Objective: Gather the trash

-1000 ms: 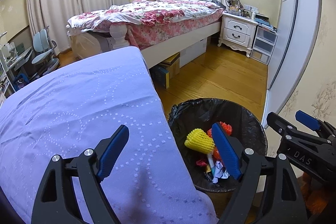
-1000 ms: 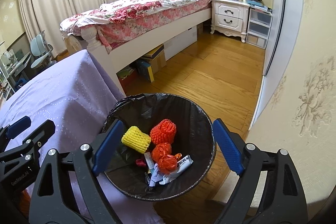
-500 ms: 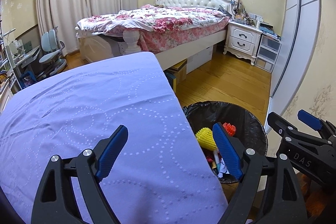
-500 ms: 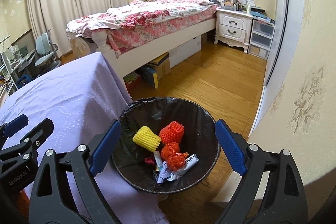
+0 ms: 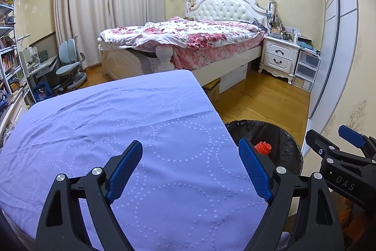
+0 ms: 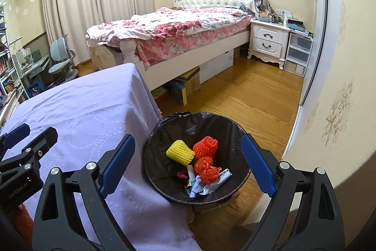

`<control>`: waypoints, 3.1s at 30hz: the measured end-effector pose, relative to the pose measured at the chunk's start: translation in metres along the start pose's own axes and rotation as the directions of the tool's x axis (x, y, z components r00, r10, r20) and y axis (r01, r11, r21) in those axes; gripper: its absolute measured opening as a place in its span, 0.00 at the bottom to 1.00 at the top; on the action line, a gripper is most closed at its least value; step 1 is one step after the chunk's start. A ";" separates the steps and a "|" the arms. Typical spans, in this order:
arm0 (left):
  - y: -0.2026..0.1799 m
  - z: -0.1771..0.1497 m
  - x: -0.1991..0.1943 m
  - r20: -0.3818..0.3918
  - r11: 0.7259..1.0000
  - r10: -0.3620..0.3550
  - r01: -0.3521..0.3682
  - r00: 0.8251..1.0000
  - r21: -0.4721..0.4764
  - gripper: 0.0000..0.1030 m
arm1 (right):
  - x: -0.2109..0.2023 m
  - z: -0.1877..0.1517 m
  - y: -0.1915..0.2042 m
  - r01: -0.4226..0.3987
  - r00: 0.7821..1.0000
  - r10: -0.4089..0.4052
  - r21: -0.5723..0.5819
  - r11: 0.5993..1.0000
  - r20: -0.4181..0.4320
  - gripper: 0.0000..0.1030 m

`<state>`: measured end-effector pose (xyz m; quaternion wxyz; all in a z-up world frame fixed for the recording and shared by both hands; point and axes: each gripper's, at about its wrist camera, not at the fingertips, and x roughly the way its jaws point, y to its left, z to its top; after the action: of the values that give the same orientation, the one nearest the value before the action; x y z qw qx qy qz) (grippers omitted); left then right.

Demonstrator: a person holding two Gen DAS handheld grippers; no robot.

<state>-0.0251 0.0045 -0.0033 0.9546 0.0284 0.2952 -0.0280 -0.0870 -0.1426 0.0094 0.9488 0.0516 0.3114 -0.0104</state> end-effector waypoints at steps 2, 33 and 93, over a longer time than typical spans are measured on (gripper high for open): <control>0.003 0.000 -0.004 0.007 1.000 0.000 0.000 1.000 -0.008 0.81 | -0.004 -0.001 0.003 -0.003 1.000 0.003 -0.006 1.000 0.006 0.87; 0.010 -0.003 -0.012 0.030 1.000 0.009 -0.008 1.000 -0.025 0.82 | -0.025 -0.002 0.008 0.020 0.999 -0.019 -0.009 1.000 0.046 0.88; 0.006 -0.012 -0.016 0.033 1.000 0.004 -0.003 0.999 -0.031 0.84 | -0.024 -0.004 0.009 0.020 0.999 -0.019 -0.014 1.000 0.042 0.88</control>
<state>-0.0443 0.0114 -0.0036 0.9597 0.0140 0.2799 -0.0222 -0.1081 -0.1338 0.0217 0.9554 0.0414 0.2919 -0.0184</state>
